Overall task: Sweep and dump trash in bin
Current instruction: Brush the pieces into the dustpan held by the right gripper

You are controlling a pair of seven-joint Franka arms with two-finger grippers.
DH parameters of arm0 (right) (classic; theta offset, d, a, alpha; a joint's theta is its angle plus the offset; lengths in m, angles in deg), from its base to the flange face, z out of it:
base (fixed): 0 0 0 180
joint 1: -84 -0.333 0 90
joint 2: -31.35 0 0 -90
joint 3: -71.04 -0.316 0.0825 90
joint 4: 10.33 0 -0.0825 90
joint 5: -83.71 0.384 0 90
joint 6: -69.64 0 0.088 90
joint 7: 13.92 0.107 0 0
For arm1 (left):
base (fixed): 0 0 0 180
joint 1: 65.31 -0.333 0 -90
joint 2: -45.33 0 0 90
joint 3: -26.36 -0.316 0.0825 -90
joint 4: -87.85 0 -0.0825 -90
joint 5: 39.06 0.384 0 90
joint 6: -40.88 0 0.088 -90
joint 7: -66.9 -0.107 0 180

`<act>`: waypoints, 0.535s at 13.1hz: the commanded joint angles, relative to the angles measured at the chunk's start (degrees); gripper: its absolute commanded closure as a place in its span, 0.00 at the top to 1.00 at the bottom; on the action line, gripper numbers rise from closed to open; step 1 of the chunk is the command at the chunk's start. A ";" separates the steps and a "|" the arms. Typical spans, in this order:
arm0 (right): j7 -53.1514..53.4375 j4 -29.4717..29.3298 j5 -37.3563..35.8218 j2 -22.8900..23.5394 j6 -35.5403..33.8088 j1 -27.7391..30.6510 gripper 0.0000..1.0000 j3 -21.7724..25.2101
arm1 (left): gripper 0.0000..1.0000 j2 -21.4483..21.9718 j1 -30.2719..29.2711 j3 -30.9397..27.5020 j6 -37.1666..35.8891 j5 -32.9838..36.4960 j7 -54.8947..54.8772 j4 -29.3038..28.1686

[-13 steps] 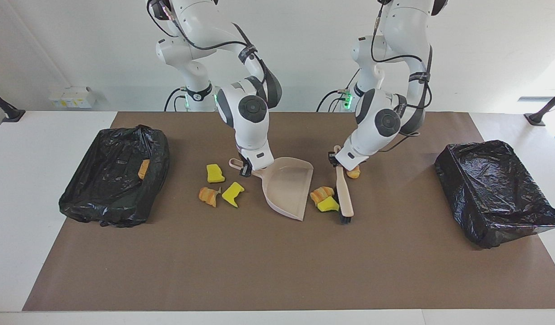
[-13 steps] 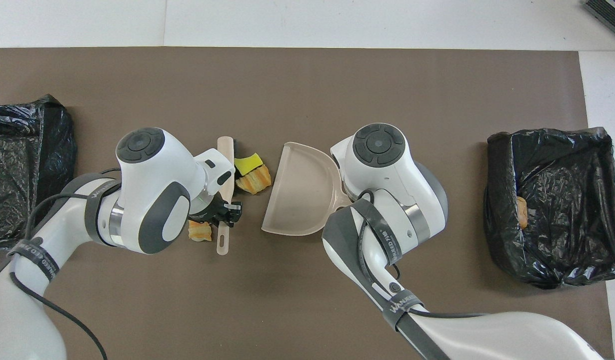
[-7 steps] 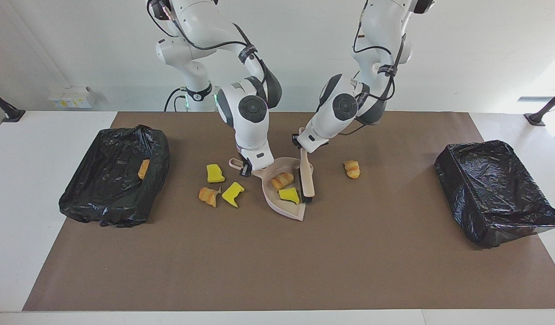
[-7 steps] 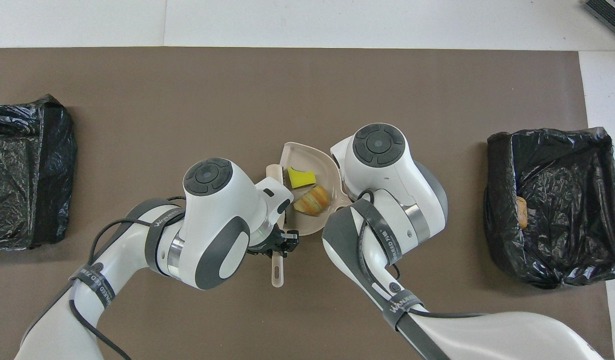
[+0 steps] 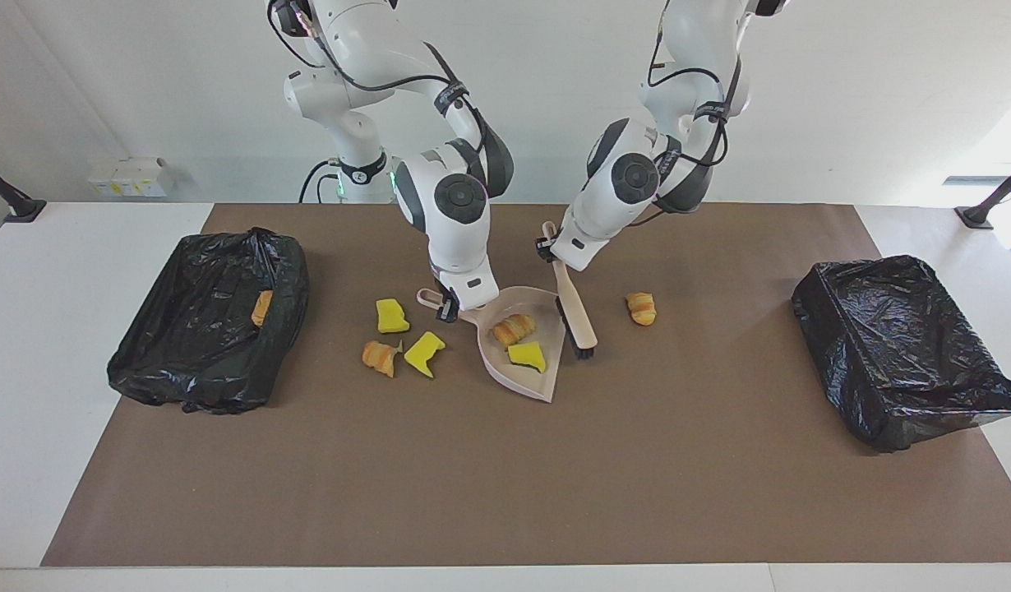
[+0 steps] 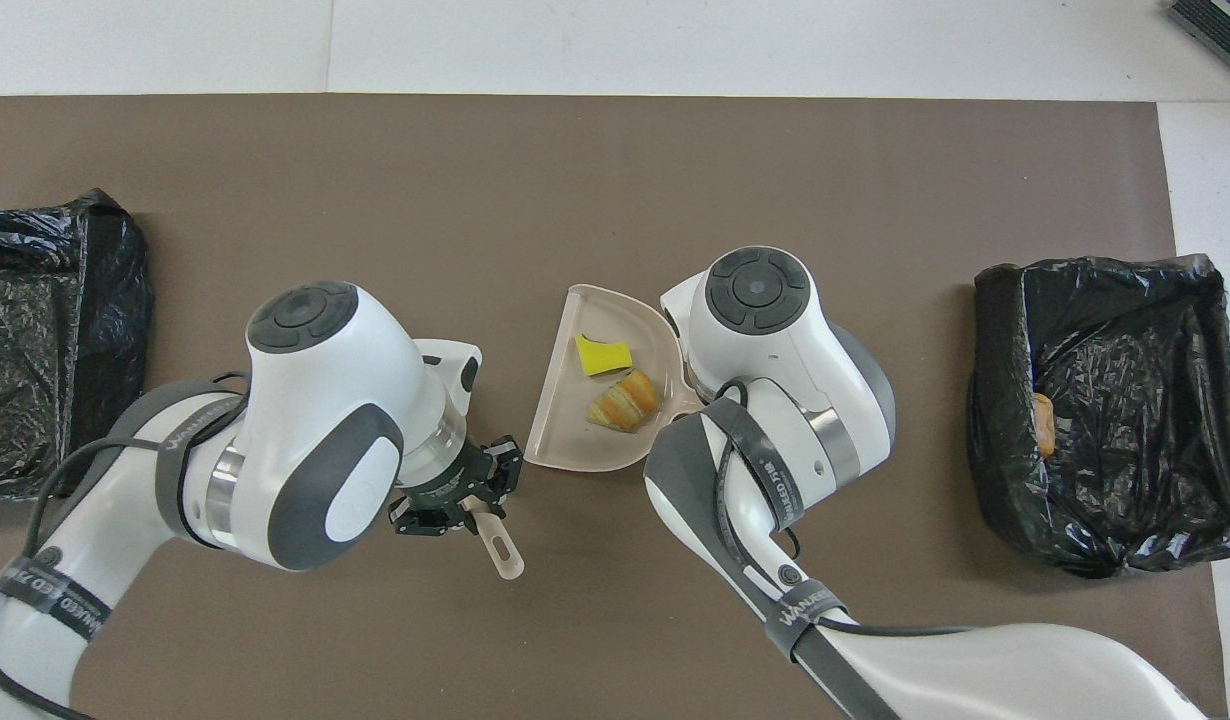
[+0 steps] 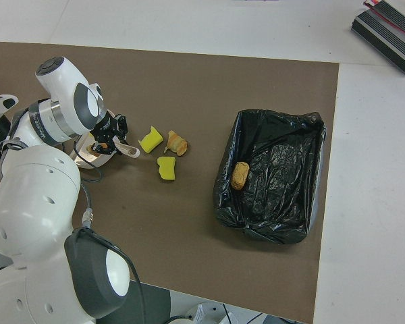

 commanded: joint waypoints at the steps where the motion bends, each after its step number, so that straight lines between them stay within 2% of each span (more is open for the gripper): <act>1: -5.46 0.24 -1.82 -0.01 1.21 0.82 0.00 -0.23 | 0.00 4.65 -3.09 0.23 -3.08 0.14 3.64 -5.65; 3: -7.76 0.41 -2.53 -0.01 2.35 1.00 0.00 -0.23 | 0.00 11.22 -4.75 0.32 -1.34 0.14 3.73 -15.99; 5: -9.08 0.50 -3.15 -0.01 2.35 1.09 0.00 -0.23 | 0.00 16.78 -4.15 0.49 4.35 0.14 -0.55 -24.37; 7: -9.26 0.50 -3.32 -0.01 2.61 1.00 0.00 -0.23 | 0.00 15.22 -3.88 0.67 7.62 0.05 -4.16 -24.66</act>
